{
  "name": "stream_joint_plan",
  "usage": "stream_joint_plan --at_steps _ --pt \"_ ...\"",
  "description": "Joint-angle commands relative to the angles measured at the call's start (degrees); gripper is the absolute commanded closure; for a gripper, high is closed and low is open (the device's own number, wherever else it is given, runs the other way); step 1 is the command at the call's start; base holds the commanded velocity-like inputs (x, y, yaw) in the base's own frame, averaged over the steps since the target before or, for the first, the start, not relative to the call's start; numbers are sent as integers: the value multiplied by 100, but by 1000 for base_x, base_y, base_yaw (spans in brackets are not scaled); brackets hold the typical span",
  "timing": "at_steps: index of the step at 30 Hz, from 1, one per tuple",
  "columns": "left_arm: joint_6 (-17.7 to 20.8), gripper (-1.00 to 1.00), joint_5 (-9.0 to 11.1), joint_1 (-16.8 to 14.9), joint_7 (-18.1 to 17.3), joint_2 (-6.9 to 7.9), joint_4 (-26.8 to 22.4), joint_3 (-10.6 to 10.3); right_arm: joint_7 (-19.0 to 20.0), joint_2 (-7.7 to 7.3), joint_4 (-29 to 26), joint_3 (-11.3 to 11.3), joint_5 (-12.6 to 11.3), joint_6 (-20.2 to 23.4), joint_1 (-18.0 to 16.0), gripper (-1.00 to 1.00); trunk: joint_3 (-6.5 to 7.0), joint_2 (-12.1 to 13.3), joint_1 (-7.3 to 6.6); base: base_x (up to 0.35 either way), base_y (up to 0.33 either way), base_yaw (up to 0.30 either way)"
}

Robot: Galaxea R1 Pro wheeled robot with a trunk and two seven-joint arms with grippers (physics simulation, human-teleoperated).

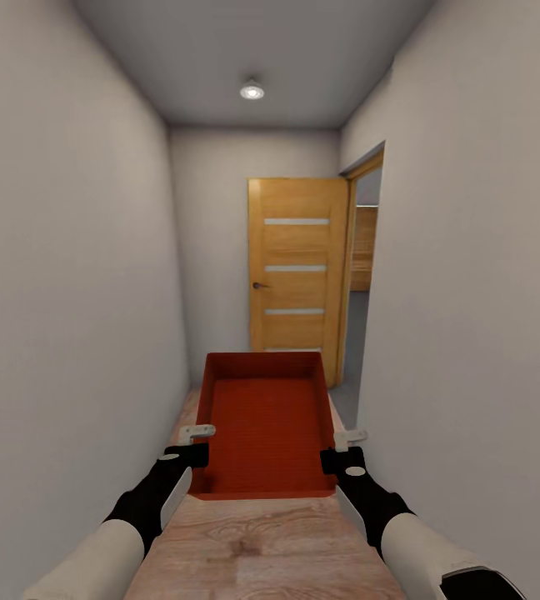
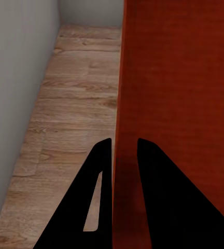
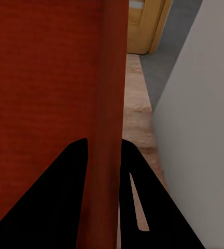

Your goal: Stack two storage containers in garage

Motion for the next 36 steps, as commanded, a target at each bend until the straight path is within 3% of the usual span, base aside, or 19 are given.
stream_joint_plan --at_steps 1,36 --pt "-113 100 -106 -6 89 17 -26 129 -42 -58 18 -22 0 1 0 100 -6 -5 5 325 0 0" --pt "-111 100 -106 -6 89 17 -18 127 -41 -58 18 -22 0 8 0 100 -6 -5 5 325 67 0"
